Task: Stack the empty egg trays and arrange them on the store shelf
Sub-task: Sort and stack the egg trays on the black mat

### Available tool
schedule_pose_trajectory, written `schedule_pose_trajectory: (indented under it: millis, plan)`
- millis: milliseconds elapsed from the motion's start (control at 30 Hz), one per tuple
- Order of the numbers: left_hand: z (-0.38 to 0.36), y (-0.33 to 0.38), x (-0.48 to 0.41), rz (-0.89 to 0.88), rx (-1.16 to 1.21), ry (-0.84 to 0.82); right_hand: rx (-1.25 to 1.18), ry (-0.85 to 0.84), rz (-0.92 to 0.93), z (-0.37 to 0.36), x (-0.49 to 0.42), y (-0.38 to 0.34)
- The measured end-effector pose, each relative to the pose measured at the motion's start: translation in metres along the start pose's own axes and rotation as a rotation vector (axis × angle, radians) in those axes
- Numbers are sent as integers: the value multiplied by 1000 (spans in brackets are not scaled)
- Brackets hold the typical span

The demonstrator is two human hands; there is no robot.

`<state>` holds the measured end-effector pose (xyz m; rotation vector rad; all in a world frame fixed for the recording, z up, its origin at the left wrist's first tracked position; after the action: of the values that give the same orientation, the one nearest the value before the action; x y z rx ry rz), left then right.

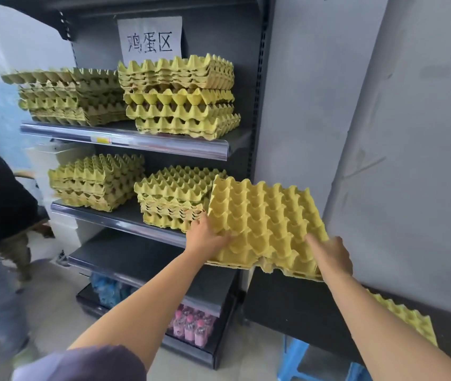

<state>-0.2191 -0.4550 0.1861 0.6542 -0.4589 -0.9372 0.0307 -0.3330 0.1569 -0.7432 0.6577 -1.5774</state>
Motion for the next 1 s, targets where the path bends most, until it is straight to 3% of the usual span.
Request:
schedule_pose_trajectory:
  millis: [233, 667, 1000]
  plan:
    - [4, -33, -6, 85, -12, -44, 74, -7, 59, -16, 11, -27]
    - [84, -100, -15, 305, 17, 172, 116, -261, 298, -114, 14, -120]
    - [151, -164, -54, 278, 32, 190, 92, -318, 363, -192, 27, -198]
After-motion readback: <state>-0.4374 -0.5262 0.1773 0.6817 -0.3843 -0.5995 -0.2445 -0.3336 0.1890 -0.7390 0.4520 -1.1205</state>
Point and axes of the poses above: each hand's wrist, its own x-axis away from the middle knuckle, its own z-axis out of the back of the hand, y = z × x, the point moved 3 cm from there along -x, towards the middle knuckle, and after that the axes turned 6 degrees about -y, right-handed, at the moved point
